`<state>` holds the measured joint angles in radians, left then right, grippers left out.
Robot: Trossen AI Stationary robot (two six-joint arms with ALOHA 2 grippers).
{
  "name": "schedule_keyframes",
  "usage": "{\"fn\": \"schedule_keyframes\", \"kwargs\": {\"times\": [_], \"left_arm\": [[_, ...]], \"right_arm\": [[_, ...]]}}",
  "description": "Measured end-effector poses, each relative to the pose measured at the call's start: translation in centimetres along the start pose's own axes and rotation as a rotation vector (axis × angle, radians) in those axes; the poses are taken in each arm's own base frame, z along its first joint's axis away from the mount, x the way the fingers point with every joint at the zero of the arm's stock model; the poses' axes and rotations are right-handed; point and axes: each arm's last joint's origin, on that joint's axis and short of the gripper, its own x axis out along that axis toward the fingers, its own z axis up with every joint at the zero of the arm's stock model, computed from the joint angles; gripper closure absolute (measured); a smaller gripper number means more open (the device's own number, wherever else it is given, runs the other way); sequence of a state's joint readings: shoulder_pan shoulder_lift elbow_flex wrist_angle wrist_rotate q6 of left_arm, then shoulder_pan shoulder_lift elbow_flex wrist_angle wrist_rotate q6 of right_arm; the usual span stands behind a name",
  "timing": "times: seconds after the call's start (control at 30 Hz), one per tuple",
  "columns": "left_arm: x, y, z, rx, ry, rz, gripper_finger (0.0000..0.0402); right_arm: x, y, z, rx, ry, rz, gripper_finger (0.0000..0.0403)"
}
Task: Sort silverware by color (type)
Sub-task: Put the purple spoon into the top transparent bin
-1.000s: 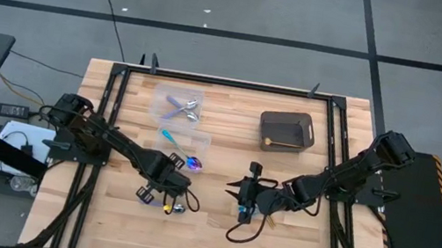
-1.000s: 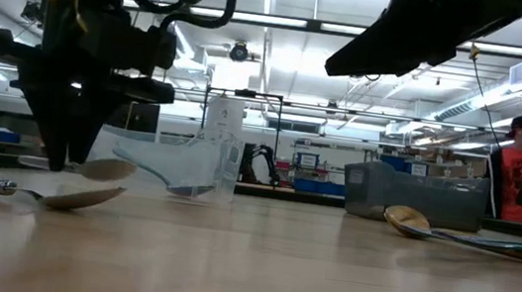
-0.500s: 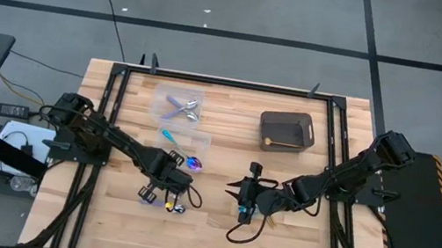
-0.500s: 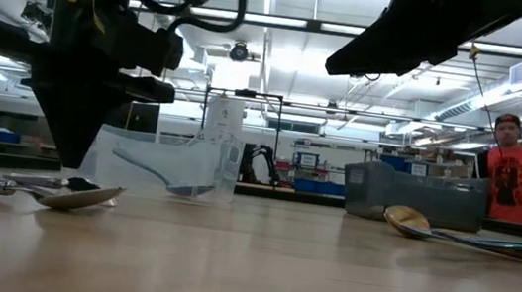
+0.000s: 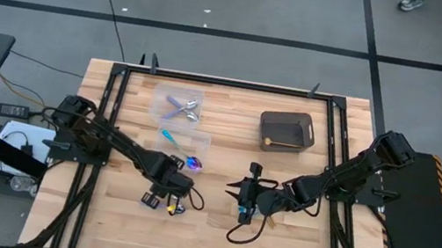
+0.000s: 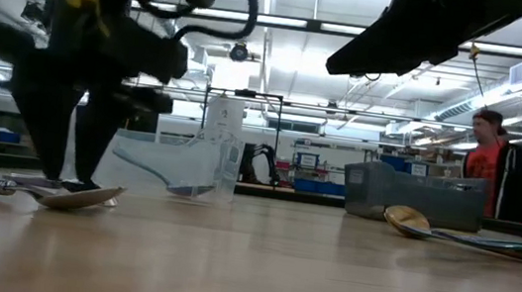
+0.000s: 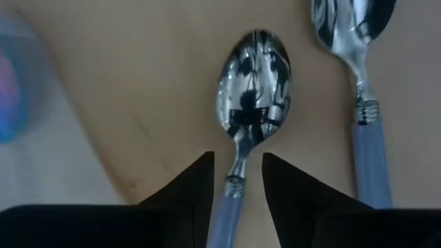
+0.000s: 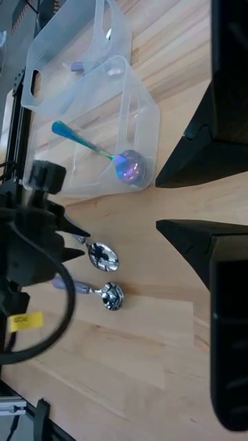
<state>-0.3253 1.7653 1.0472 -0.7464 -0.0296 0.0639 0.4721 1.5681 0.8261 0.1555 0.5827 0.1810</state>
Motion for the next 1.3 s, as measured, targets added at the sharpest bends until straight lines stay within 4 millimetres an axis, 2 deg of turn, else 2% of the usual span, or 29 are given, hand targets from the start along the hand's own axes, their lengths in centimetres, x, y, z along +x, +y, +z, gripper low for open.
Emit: {"fn": "schedule_keyframes", "kwargs": {"times": [0.07,0.23,0.53,0.7,0.97,1.2,1.3], "left_arm": [[0.9,-0.2,-0.4,0.005,0.035,-0.003,0.0270],[1.7,-0.3,-0.4,0.010,0.017,-0.001,0.0281],[1.8,-0.1,-0.1,0.002,-0.014,0.005,0.0384],[1.7,-0.5,-0.1,0.010,-0.017,0.028,0.0384],[-0.7,-0.4,0.2,0.005,-0.098,0.050,0.0385],[-1.2,-0.4,-0.1,-0.008,-0.083,0.047,0.0385],[-2.2,-0.3,0.0,-0.013,-0.085,0.049,0.0385]], "right_arm": [[0.0,0.0,0.0,0.000,0.000,0.000,0.0308],[0.0,0.0,0.0,0.001,-0.002,0.000,0.0308],[0.0,0.0,0.0,0.003,-0.004,0.001,0.0308],[0.0,0.0,0.0,0.004,-0.004,0.001,0.0308],[0.0,0.0,0.0,0.003,-0.003,0.001,0.0308],[0.0,0.0,0.1,0.005,-0.005,0.001,0.0308],[0.0,0.0,0.1,0.005,-0.005,0.001,0.0308]]}}
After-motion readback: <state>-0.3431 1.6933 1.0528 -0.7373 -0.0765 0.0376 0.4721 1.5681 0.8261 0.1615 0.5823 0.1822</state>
